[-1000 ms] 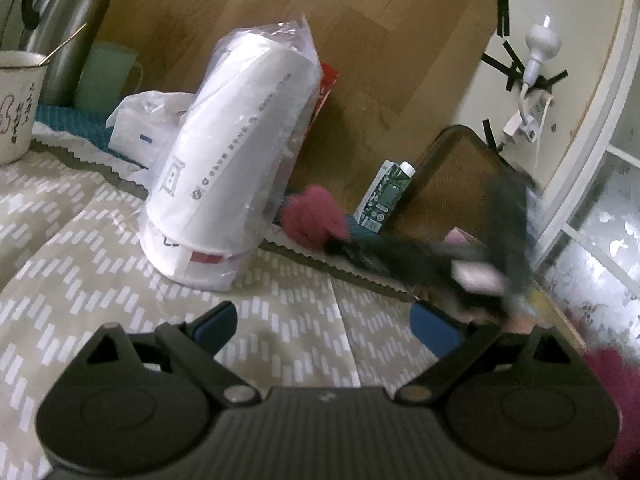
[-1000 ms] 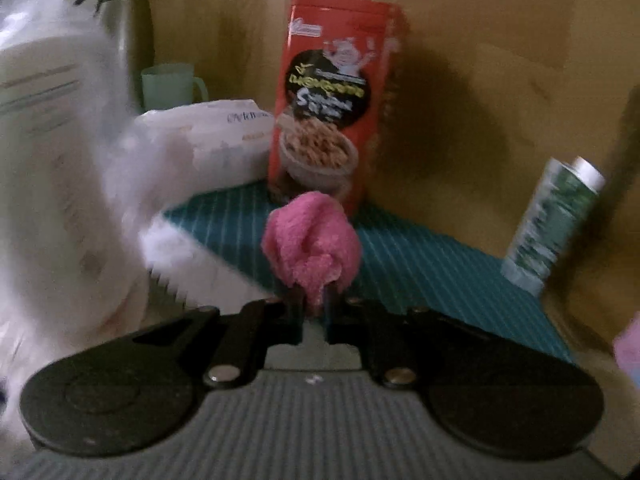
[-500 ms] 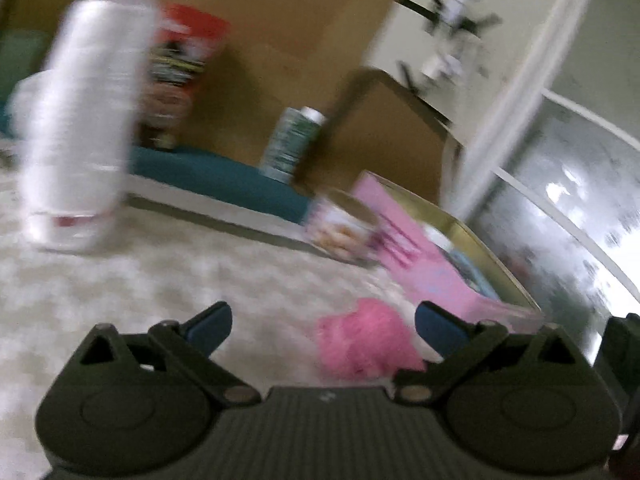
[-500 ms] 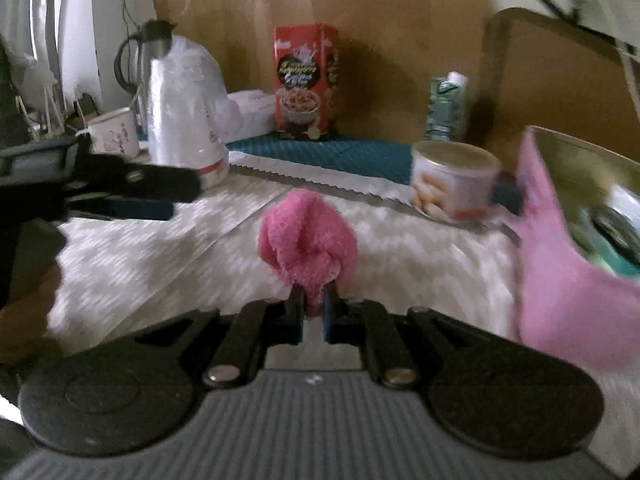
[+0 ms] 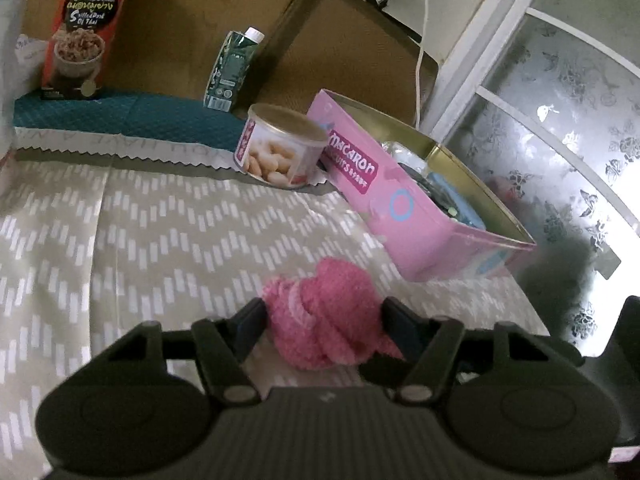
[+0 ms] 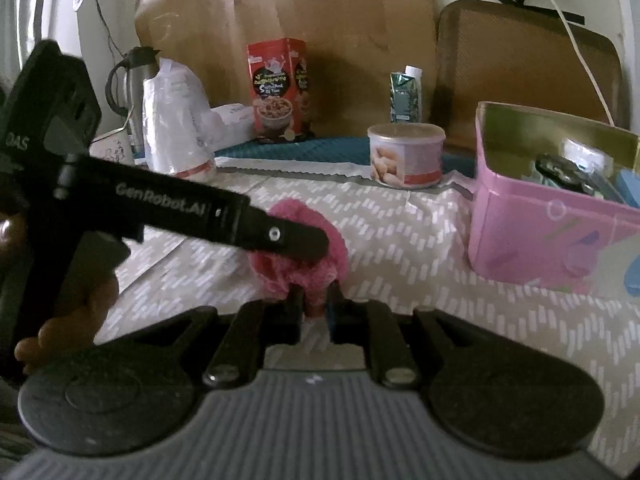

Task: Organize soft objects
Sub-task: 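Carry the pink sock ball into the pink tin and open the right tool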

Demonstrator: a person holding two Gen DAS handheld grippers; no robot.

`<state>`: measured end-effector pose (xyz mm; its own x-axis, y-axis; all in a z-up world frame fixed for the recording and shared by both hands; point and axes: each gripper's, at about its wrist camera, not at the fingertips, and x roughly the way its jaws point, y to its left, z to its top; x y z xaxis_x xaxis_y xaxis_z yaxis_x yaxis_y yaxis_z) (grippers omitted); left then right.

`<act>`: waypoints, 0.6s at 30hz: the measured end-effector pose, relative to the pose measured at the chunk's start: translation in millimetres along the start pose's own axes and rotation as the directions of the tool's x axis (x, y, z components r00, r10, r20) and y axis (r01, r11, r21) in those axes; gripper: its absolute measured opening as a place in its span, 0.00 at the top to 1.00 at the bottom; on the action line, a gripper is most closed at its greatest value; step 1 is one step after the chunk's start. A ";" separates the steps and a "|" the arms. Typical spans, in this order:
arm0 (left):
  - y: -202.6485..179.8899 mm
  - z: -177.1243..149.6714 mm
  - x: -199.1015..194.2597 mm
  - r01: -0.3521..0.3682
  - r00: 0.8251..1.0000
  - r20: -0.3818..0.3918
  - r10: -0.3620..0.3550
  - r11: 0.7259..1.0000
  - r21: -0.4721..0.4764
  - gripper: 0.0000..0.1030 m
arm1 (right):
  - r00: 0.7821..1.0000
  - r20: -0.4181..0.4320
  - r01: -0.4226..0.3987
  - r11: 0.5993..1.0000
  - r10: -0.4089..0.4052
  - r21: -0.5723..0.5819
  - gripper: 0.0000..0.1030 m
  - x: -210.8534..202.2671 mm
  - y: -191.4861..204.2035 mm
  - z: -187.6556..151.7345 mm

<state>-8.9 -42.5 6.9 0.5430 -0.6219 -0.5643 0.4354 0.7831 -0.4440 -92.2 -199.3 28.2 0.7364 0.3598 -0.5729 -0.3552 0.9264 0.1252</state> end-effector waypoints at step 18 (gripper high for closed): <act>-35.4 27.7 -2.7 0.058 0.998 0.019 -0.059 0.995 0.081 0.43 | 0.997 0.076 0.034 0.998 -0.031 -0.044 0.57 1.6 0.6 8.1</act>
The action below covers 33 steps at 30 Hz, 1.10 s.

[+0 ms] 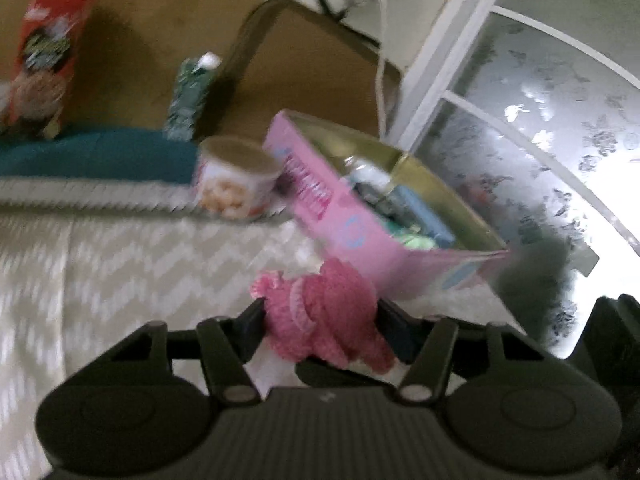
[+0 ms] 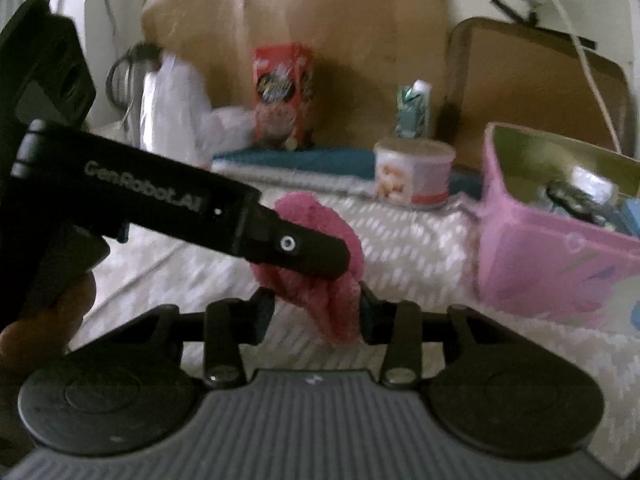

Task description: Organize soft objects

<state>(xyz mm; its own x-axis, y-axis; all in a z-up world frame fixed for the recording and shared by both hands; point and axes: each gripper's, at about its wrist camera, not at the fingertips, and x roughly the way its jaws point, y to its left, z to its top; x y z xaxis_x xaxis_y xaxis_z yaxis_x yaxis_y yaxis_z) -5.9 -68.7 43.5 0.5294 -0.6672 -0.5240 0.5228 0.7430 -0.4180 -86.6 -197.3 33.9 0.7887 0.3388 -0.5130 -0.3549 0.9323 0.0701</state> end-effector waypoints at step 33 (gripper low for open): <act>-69.1 60.5 77.0 -0.162 0.984 0.089 0.152 0.981 0.111 0.08 | 0.876 0.197 0.375 0.879 -0.440 0.294 0.36 -41.0 -112.1 21.0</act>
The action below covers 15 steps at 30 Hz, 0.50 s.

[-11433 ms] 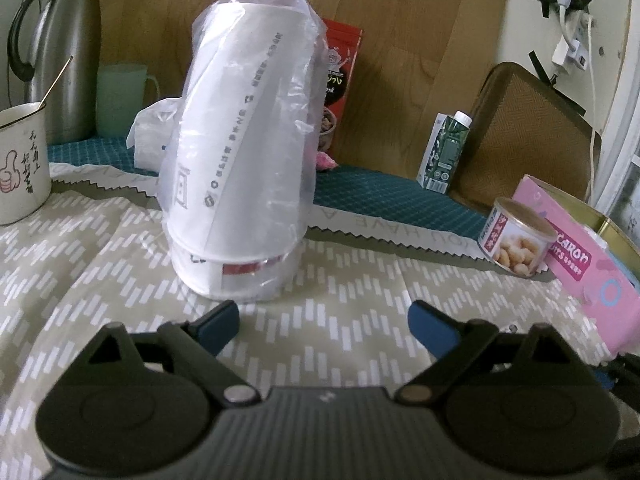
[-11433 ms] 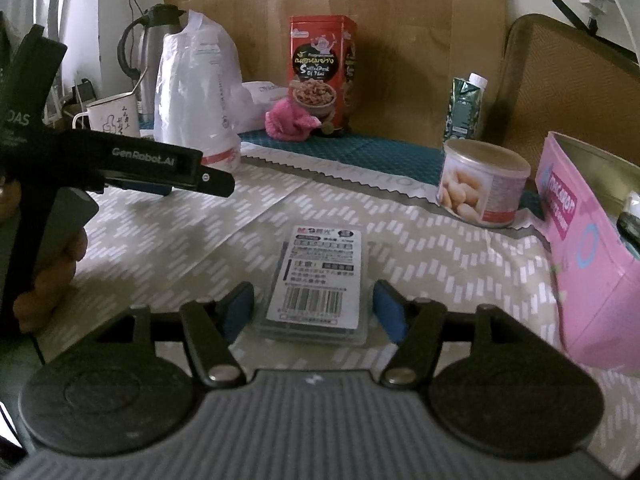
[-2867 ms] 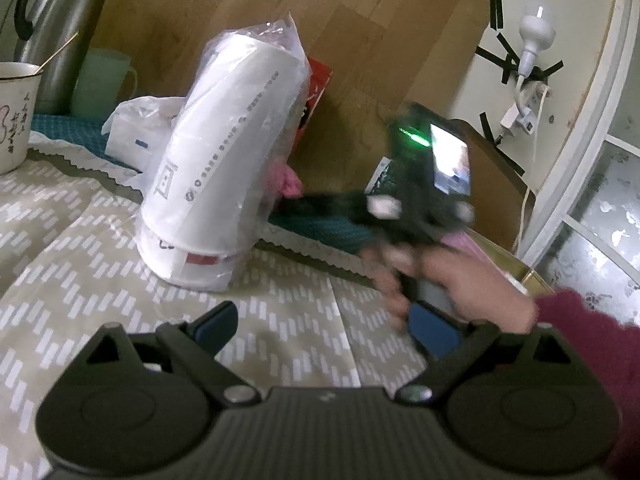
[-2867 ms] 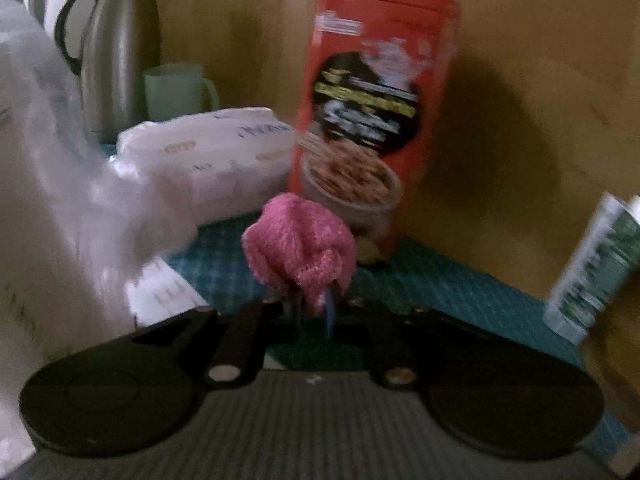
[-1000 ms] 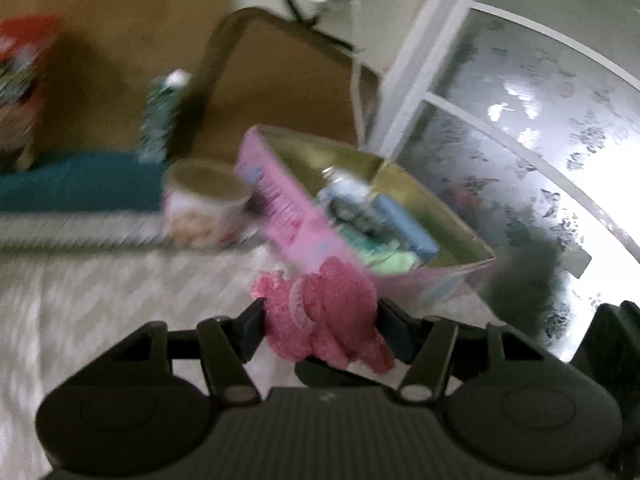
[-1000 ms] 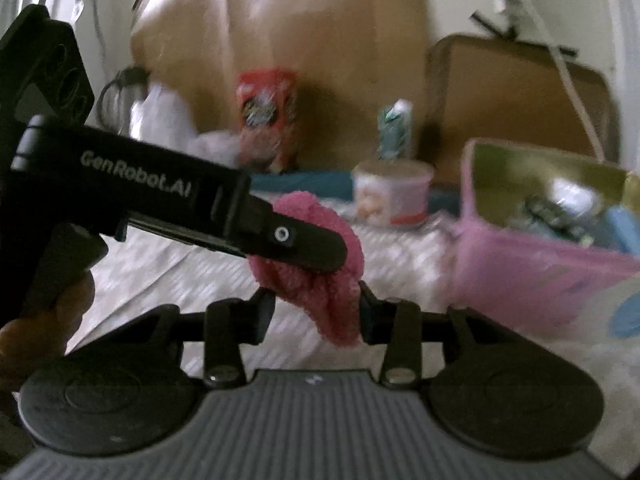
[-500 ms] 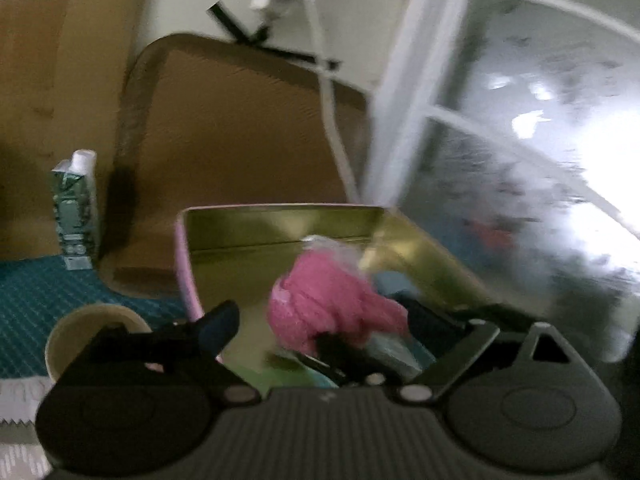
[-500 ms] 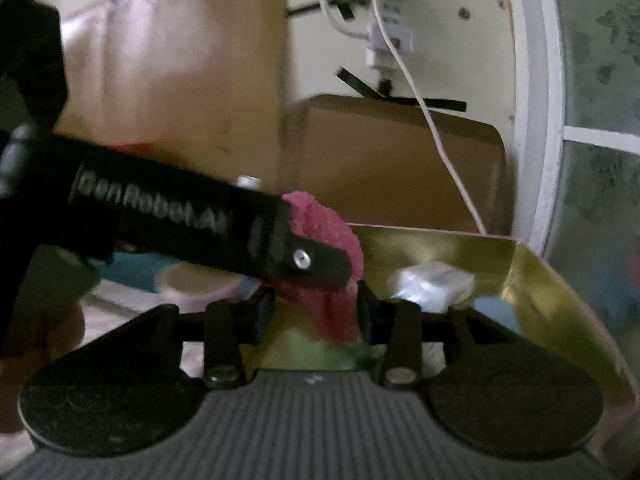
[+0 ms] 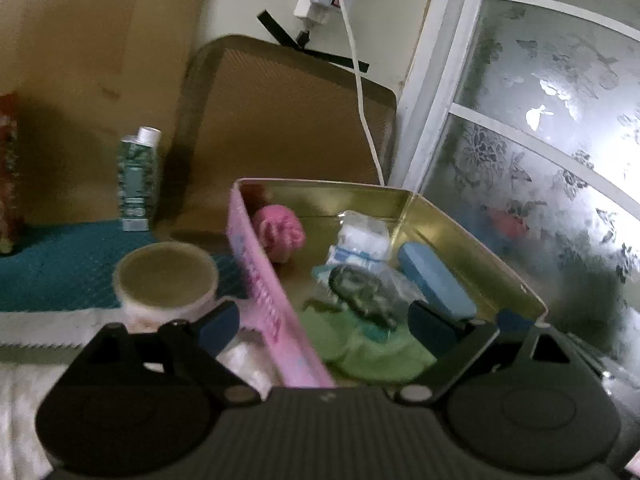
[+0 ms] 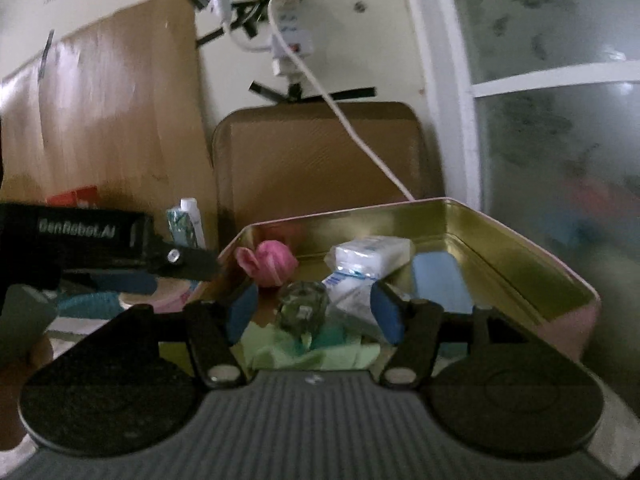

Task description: Organize soft objects

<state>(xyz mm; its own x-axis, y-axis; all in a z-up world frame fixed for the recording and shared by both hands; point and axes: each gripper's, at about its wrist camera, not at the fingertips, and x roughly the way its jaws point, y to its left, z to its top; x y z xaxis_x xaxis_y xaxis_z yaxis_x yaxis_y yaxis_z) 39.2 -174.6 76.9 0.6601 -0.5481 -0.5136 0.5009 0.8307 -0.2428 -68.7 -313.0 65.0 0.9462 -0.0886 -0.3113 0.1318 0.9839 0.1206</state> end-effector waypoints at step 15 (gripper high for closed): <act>5.8 -61.3 -90.3 -0.178 0.984 0.034 0.176 0.983 0.036 0.00 | 1.000 -0.020 0.005 0.987 -0.002 0.158 0.09 -74.2 31.1 -18.1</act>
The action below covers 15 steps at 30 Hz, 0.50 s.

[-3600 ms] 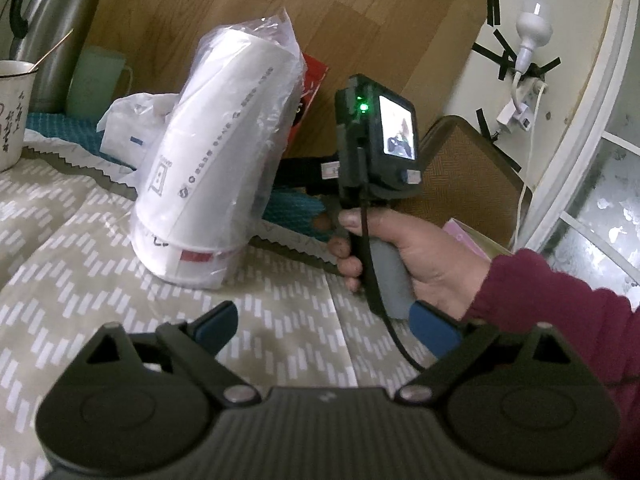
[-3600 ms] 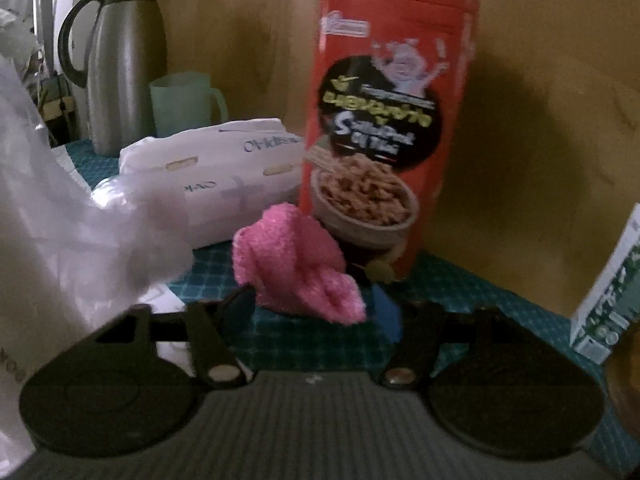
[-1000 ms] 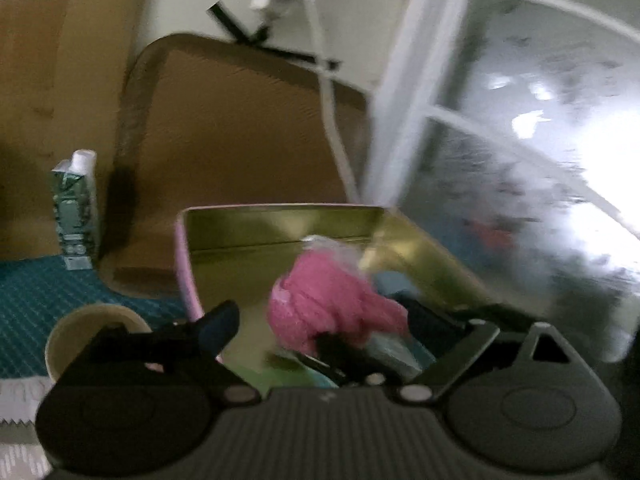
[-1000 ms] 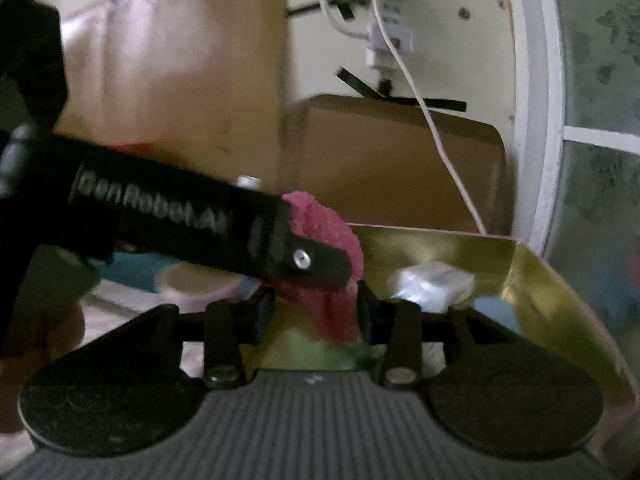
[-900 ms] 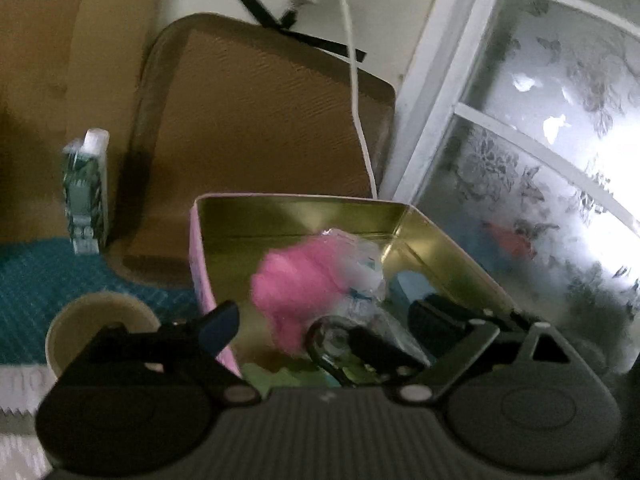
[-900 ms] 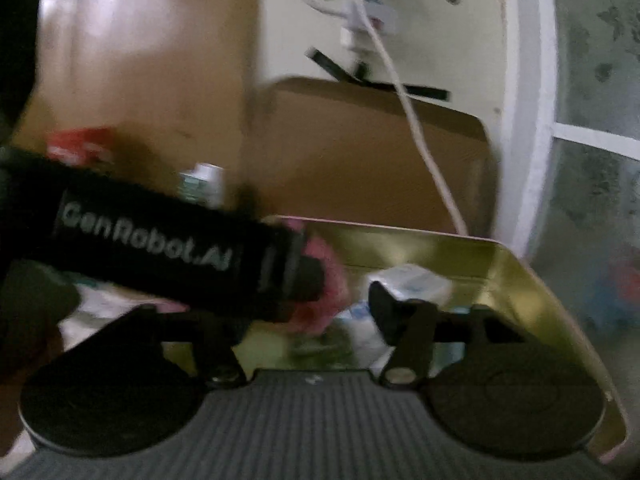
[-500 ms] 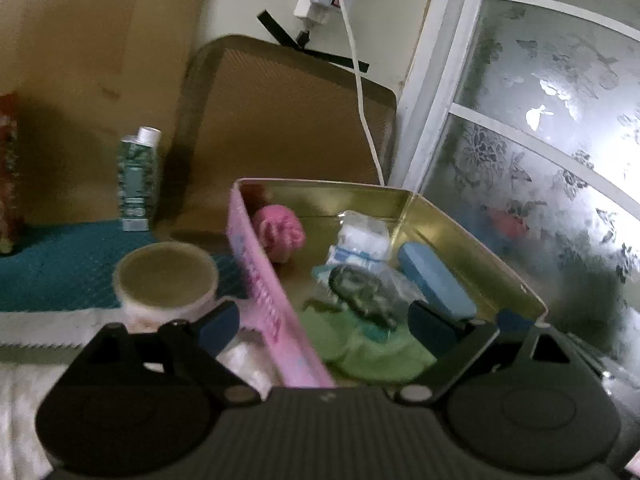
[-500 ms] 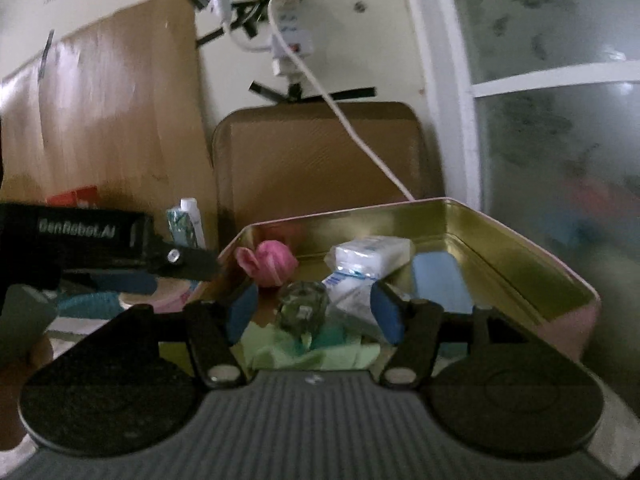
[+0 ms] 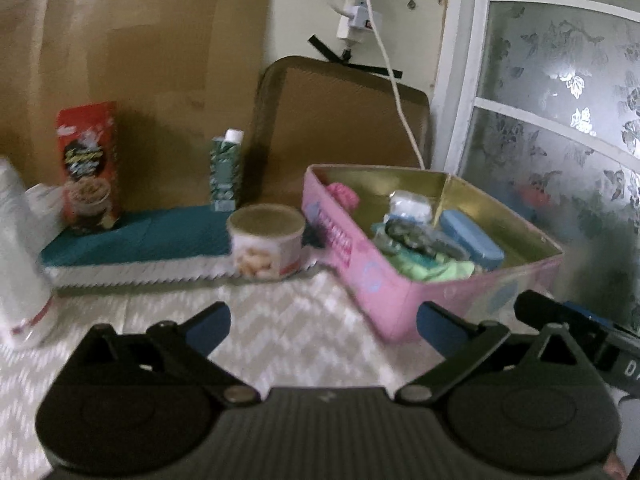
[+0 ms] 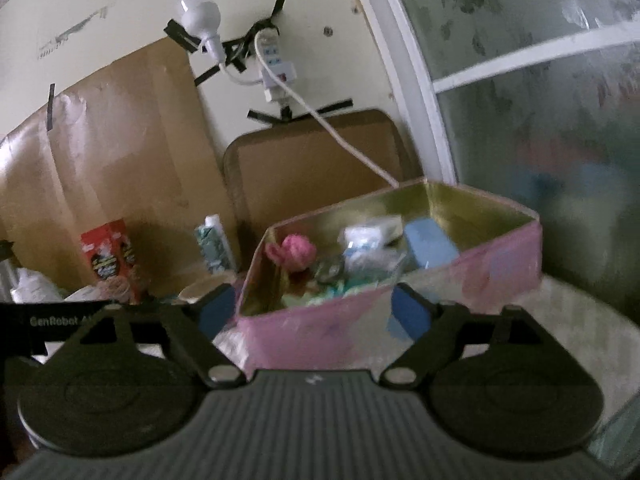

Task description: Organize soft objects

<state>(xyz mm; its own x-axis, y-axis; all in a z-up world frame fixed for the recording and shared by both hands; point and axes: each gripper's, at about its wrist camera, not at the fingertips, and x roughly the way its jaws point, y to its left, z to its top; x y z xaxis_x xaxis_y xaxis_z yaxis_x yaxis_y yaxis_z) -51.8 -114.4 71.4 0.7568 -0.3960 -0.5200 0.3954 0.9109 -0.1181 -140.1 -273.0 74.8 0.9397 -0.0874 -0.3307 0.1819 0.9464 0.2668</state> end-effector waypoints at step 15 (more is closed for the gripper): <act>-5.3 -21.9 -30.7 -0.152 0.988 0.006 0.152 0.986 0.070 0.00 | 1.000 -0.024 0.005 0.999 -0.005 0.032 0.00 -26.3 22.8 -15.1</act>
<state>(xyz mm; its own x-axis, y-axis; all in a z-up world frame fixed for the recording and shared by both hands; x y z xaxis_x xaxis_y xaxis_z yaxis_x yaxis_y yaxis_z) -88.5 -104.5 69.5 0.8113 -0.2532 -0.5270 0.3110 0.9501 0.0224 -165.1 -244.4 75.9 0.9316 -0.0842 -0.3536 0.1962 0.9354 0.2941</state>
